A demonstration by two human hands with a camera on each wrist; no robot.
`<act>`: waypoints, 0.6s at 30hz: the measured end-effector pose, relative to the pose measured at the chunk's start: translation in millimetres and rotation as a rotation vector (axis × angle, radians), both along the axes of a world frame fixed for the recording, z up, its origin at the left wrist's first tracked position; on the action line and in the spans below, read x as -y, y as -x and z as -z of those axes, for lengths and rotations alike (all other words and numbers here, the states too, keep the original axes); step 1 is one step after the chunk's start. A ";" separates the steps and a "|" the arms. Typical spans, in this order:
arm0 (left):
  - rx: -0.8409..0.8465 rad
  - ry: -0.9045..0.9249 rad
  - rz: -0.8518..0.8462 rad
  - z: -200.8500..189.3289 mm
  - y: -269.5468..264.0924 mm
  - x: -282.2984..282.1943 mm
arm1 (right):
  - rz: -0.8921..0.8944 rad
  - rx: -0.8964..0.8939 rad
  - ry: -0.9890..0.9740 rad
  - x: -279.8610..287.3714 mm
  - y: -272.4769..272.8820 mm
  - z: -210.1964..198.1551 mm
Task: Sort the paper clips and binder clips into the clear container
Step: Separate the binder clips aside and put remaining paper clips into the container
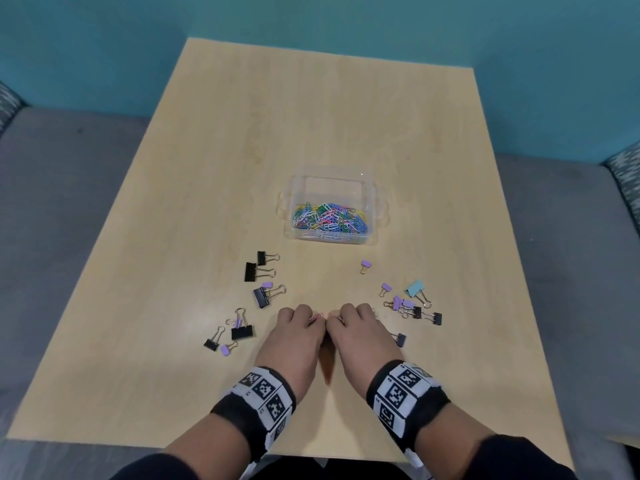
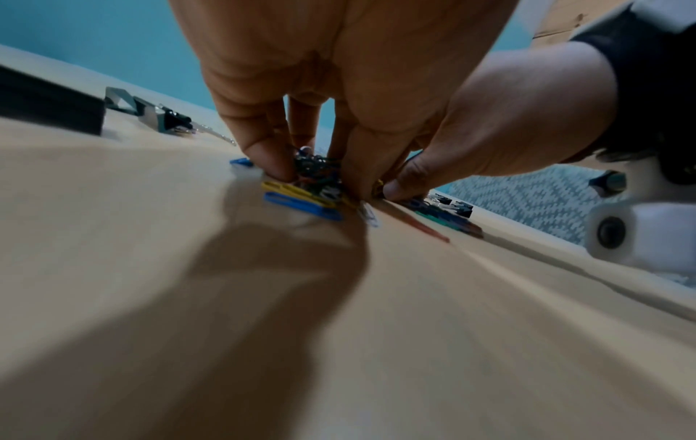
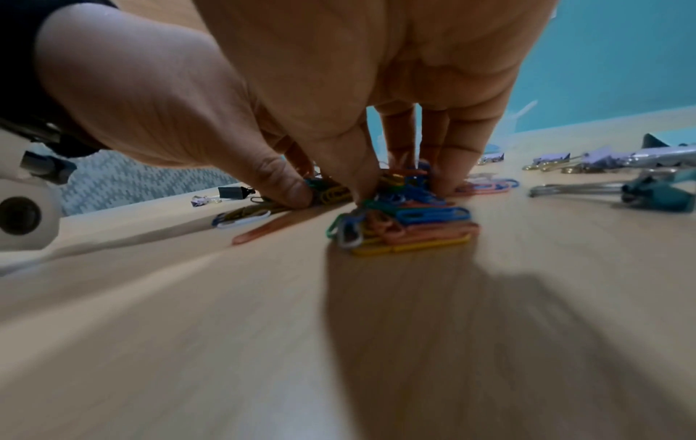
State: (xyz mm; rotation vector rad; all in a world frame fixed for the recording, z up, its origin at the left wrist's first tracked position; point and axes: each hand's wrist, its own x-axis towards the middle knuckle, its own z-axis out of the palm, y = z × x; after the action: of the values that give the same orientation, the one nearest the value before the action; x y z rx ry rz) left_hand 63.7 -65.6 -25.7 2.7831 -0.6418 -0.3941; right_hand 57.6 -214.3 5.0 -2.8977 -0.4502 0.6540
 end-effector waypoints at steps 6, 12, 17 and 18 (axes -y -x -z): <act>-0.061 -0.015 0.023 -4.6 -4.6 -2.7 | -0.015 -0.032 -0.023 3.1 -5.5 -4.9; -0.049 0.036 0.009 -12.3 -7.4 -3.9 | -0.016 -0.045 -0.031 4.5 -9.5 -9.6; -0.071 0.024 -0.005 -19.8 -10.4 -5.0 | -0.012 -0.038 -0.069 5.7 -13.2 -13.2; -0.088 0.029 -0.016 -19.7 -11.3 -5.6 | -0.008 -0.036 -0.080 6.7 -13.9 -13.5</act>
State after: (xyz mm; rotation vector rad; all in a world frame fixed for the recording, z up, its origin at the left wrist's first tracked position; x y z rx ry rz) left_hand 75.1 -60.0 -5.9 2.7249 -0.5996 -0.4969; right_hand 71.5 -220.9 18.6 -2.8062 -0.4719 0.6722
